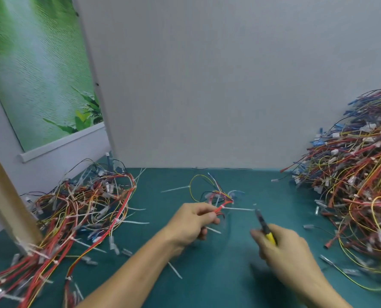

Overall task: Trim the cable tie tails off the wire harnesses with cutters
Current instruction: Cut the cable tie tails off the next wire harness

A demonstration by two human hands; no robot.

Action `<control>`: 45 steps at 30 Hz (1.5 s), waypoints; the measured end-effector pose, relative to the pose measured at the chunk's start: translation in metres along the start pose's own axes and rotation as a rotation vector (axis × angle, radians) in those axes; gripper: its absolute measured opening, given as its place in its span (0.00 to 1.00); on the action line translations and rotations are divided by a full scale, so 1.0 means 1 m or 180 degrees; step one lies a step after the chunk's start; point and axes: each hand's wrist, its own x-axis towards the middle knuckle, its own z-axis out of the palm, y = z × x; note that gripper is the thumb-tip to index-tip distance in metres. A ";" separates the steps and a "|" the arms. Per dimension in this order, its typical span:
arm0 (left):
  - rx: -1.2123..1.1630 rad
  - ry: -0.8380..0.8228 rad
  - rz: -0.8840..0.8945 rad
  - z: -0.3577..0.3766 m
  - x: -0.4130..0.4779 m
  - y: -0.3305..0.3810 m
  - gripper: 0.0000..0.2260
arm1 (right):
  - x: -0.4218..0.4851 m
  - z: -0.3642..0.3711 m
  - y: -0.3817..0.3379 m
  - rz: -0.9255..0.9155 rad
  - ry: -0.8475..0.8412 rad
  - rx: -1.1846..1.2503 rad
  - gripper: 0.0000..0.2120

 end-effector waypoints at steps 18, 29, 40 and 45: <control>0.2031 0.0067 0.0584 -0.055 0.001 0.005 0.10 | 0.049 0.016 -0.009 0.1548 -0.0367 0.3020 0.07; 0.4362 0.0507 0.0418 -0.151 -0.003 -0.054 0.18 | 0.066 -0.010 0.013 0.1683 0.0668 0.3165 0.10; 0.5795 0.1153 0.0808 -0.242 -0.045 -0.042 0.14 | 0.072 -0.027 0.023 0.1621 0.0672 0.3228 0.09; 0.5773 0.1042 0.0812 -0.235 -0.049 -0.038 0.13 | 0.080 -0.060 0.037 0.1665 0.1058 0.3582 0.14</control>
